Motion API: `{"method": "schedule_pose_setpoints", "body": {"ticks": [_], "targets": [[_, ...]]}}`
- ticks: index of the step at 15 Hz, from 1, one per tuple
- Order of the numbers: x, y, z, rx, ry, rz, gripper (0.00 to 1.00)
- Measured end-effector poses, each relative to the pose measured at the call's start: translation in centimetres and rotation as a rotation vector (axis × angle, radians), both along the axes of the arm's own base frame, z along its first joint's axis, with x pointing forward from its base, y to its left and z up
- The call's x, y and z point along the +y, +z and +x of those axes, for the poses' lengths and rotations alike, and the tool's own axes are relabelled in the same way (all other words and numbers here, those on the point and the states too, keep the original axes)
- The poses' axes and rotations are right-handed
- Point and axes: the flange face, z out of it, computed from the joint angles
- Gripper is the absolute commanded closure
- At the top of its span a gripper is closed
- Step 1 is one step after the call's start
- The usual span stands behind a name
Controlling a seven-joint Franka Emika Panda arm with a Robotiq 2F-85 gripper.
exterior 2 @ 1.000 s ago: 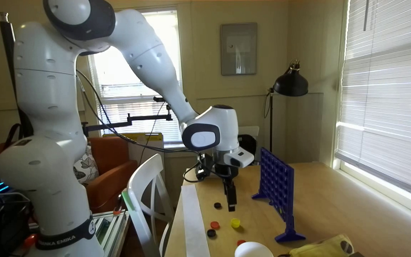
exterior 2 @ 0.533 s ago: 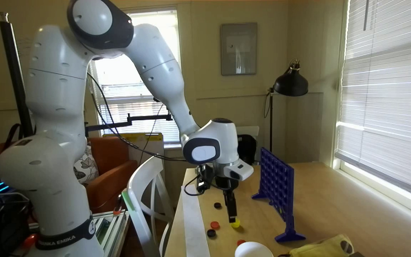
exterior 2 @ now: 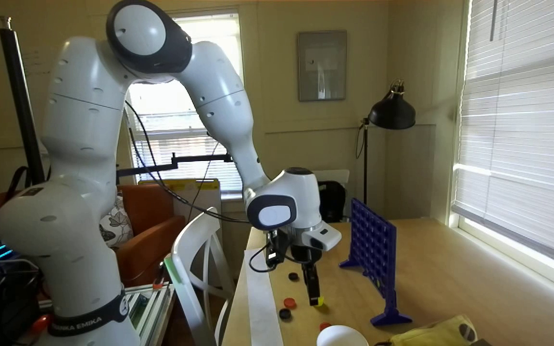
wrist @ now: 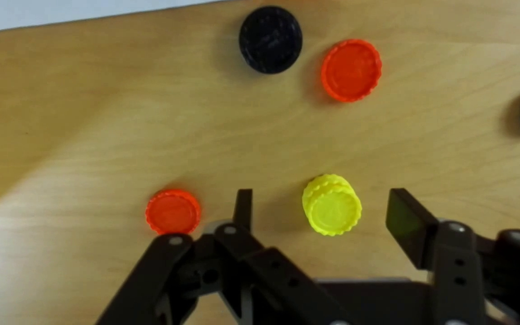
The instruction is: Put one yellow chip in the blue gameboard.
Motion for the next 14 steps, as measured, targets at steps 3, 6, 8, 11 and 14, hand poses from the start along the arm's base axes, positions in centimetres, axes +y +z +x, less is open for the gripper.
{"method": "schedule_pose_setpoints", "body": {"ticks": [3, 6, 8, 11, 14], "targets": [[0.2, -0.4, 0.0, -0.008, 0.005, 0.0, 0.25], [0.5, -0.7, 0.1, -0.022, 0.012, 0.001, 0.38], [0.7, -0.8, 0.1, -0.03, 0.015, 0.001, 0.43], [0.9, -1.1, 0.3, -0.04, 0.019, 0.001, 0.45], [1.0, -1.4, 0.7, -0.039, 0.019, 0.001, 0.45]]}}
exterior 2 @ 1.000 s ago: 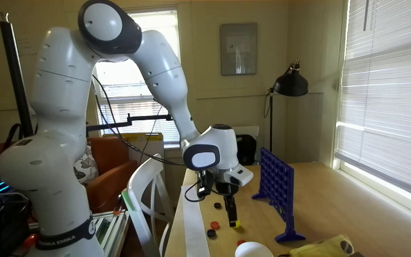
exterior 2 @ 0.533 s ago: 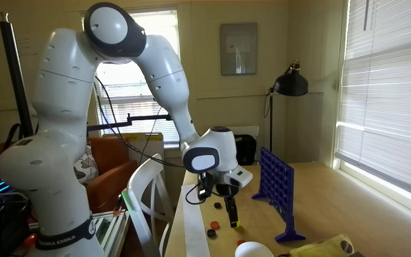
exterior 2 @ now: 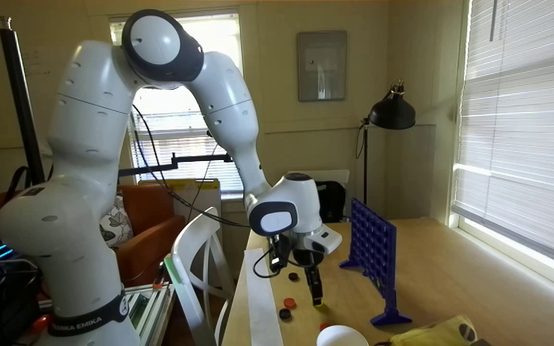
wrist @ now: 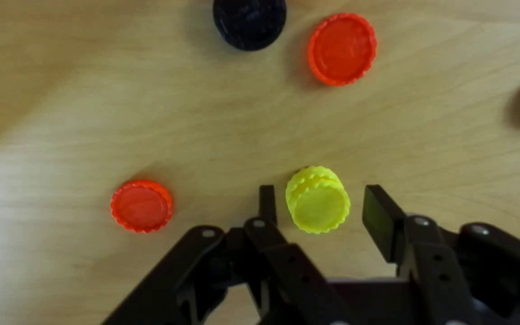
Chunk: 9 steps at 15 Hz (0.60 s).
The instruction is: Put one yellow chip in the blue gameboard.
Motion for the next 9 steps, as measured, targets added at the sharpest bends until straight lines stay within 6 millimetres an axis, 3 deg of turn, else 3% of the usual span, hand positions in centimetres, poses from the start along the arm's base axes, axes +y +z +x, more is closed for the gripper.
{"method": "schedule_pose_setpoints", "body": {"ticks": [6, 8, 9], "targets": [[0.12, -0.39, 0.66, -0.002, 0.002, 0.001, 0.55], [0.13, -0.47, 0.83, -0.003, 0.001, 0.001, 0.8], [0.13, -0.51, 0.88, -0.003, 0.001, 0.001, 0.81]]}}
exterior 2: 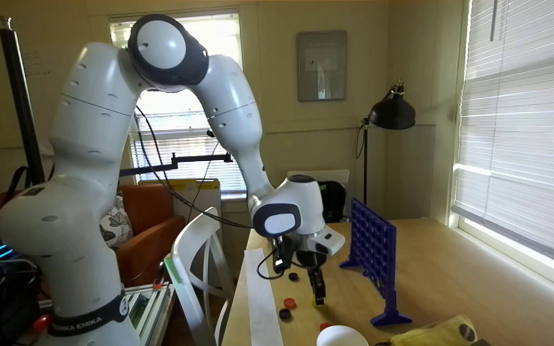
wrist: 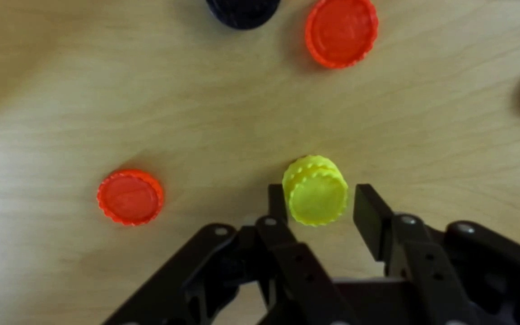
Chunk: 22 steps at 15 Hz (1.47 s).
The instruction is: Put one yellow chip in the blue gameboard.
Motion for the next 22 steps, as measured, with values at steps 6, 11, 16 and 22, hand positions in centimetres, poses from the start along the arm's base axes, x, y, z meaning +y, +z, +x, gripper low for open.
{"method": "schedule_pose_setpoints", "body": {"ticks": [6, 11, 16, 22], "targets": [[0.0, 0.7, 0.5, -0.017, -0.001, 0.0, 0.9], [-1.4, 6.8, -0.6, -0.033, -0.029, -0.008, 0.9], [-3.8, 15.2, -3.1, -0.207, -0.074, -0.049, 0.9], [-9.0, 25.4, -4.2, -0.527, -0.114, -0.161, 0.9]]}}
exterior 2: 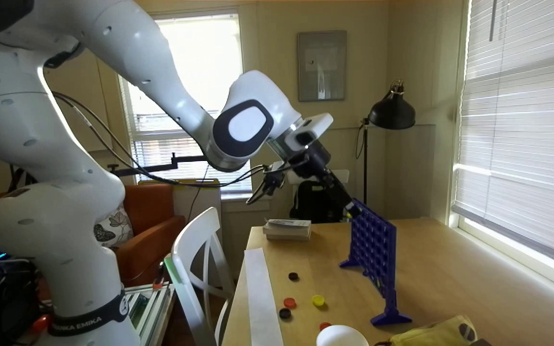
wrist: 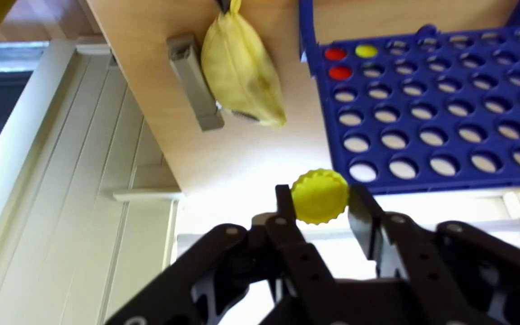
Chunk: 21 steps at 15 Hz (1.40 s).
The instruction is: Put one yellow chip in the blue gameboard.
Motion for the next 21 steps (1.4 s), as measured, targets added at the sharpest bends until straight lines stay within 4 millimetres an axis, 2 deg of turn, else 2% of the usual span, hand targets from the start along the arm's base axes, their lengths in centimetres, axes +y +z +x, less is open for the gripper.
{"method": "schedule_pose_setpoints", "body": {"ticks": [3, 6, 9, 13, 14, 18, 19, 21], "targets": [[-0.6, 3.5, -0.5, -0.142, 0.015, -0.018, 0.9], [0.6, 4.7, -0.5, -0.234, 0.064, -0.016, 0.9], [1.5, 3.8, 0.0, -0.259, 0.098, -0.015, 0.9], [1.0, 1.3, 1.4, -0.252, 0.094, 0.01, 0.9], [0.6, 0.8, 1.8, -0.255, 0.082, 0.021, 0.65], [0.1, -0.6, 2.7, -0.243, 0.07, 0.048, 0.65], [0.1, -0.6, 2.8, -0.244, 0.07, 0.049, 0.9], [-0.1, -0.5, 2.8, -0.246, 0.062, 0.053, 0.9]]}}
